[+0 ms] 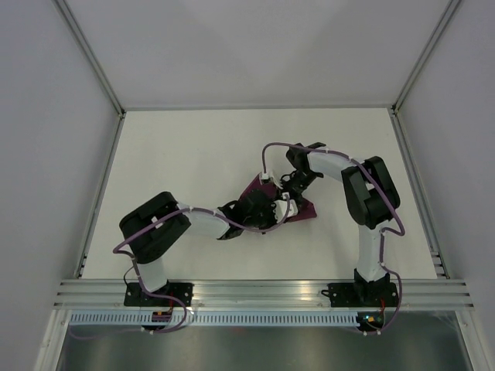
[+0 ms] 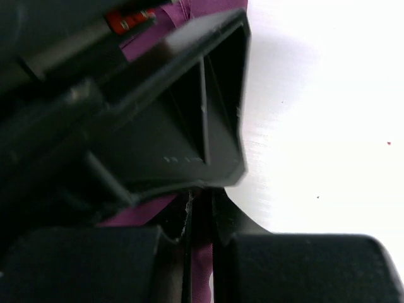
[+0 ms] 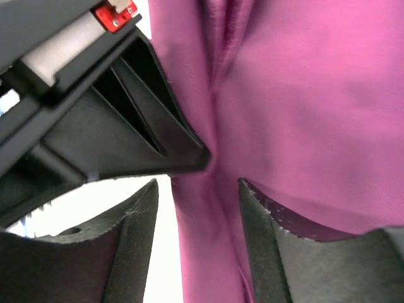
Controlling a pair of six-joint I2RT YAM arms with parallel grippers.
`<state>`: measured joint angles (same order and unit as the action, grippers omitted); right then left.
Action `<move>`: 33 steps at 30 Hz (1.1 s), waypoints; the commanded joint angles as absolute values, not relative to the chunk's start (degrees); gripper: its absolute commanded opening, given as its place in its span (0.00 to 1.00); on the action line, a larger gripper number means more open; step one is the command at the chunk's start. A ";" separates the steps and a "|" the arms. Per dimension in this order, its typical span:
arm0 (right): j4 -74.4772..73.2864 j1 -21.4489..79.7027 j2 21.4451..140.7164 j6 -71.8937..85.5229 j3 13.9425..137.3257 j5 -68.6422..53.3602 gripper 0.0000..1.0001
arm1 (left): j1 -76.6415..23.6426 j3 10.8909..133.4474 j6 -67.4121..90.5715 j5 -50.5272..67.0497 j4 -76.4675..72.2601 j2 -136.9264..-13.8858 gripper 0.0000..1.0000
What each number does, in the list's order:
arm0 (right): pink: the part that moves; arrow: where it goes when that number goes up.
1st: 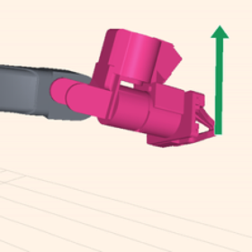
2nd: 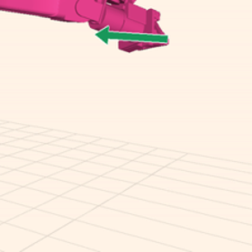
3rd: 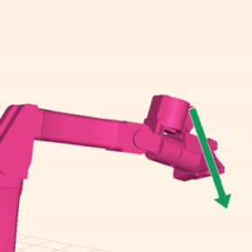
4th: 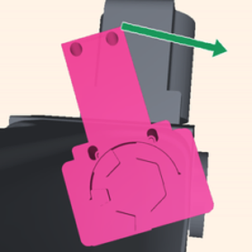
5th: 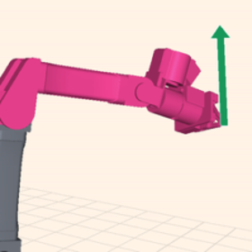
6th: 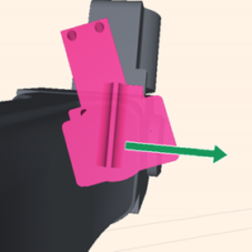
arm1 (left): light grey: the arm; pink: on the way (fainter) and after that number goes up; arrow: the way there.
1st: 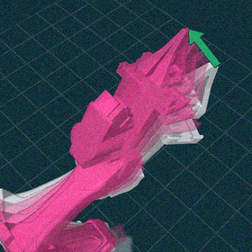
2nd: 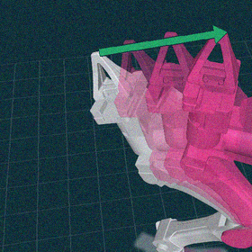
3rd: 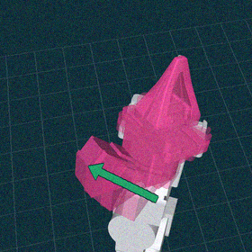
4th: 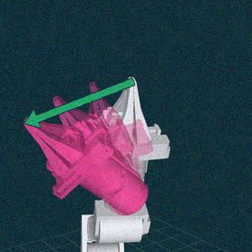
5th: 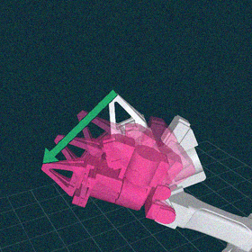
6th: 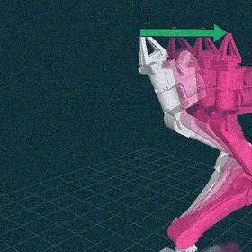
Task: Fold the napkin, place the utensils inside, and roll it up
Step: Roll the napkin at the center of the board.
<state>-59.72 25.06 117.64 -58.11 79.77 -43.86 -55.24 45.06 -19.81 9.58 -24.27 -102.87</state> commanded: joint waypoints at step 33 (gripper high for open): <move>-0.62 34.18 66.87 -51.24 26.81 -21.02 0.60 | -38.85 67.50 -2.82 51.68 13.18 -125.06 0.02</move>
<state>-8.91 32.23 65.78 -49.74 26.89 -27.09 -38.59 68.71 -4.16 53.10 3.03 -119.44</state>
